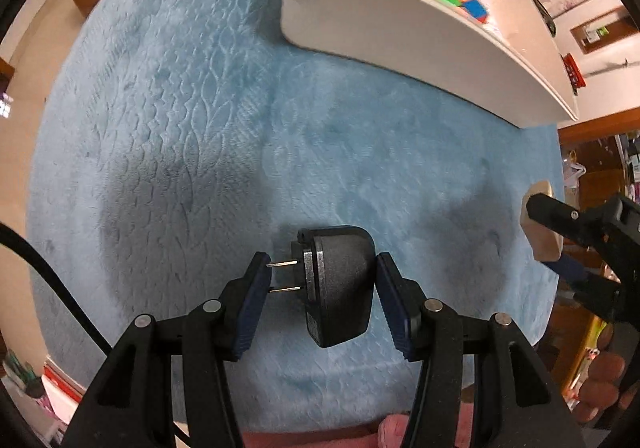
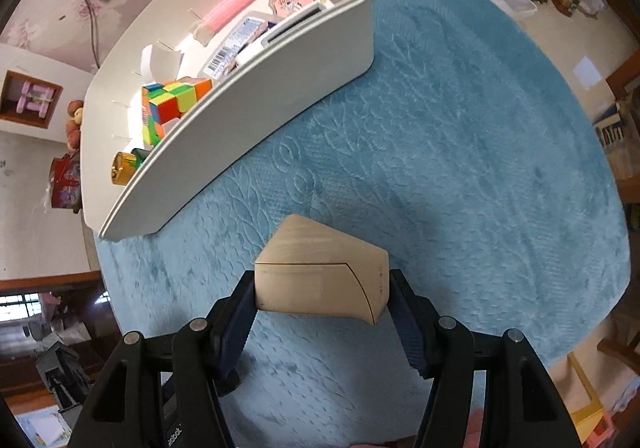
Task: Organize rigid objects
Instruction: 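Lift the black plug and beige block and carry them over the tray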
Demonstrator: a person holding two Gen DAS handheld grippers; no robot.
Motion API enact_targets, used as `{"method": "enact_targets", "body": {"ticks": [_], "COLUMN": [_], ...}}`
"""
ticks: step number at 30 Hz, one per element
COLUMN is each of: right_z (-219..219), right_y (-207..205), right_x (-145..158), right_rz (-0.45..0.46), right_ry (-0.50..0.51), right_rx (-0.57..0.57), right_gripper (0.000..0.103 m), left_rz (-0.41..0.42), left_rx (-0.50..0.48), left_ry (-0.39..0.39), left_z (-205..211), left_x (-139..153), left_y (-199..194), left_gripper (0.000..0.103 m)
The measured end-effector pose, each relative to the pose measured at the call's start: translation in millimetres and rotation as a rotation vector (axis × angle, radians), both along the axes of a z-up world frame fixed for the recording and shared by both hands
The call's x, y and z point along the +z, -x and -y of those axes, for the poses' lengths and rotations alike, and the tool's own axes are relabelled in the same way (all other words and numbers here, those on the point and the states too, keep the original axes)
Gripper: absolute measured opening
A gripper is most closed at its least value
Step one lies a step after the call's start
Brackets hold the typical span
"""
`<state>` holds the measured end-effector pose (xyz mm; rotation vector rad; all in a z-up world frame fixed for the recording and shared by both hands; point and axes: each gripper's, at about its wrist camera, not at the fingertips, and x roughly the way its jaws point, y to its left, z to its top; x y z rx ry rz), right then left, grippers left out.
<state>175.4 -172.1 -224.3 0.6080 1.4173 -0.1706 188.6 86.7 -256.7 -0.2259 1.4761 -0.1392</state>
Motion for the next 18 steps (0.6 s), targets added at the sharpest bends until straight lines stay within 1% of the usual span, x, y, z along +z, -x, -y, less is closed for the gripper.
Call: {"method": "enact_targets", "body": {"ticks": [2,5,6,10,11,13,14,18], "right_z": [0,8,10,23,24,29,29,36], "right_y": [-11,-14,-17,-19,-20,-21,-22,-28], "right_x": [8,20,24,36,36,41,42,53], "right_rz": [0.013,0.05,0.062,0.1,0.105,0.124,0.132,0.176], "right_ry": [0.0,0.006,0.009,0.008,0.007,0.005,0.004,0.001], "right_rx": [0.009,0.035,0.039,0.039,0.036,0.028,0.025,0.022], "right_gripper": [0.064,0.064,0.064,0.064,0.064,0.064,0.064,0.064], "left_rz": [0.016,0.036,0.045,0.08,0.083,0.089,0.092,0.107], "left_rx": [0.002,-0.005,-0.011,-0.041,-0.053,-0.071,-0.082,-0.149], "left_ry": [0.001,0.006,0.003,-0.02,-0.022,-0.021,-0.021,-0.026], "left_z": [4,11,22,31,36,42,42,60], "left_x": [10,24,30,55,60,70,79,96], "left_y": [2,1,-2,-1,5,1,4,-5], "left_gripper": [0.057,0.057,0.057,0.057,0.057,0.057,0.057,0.057]}}
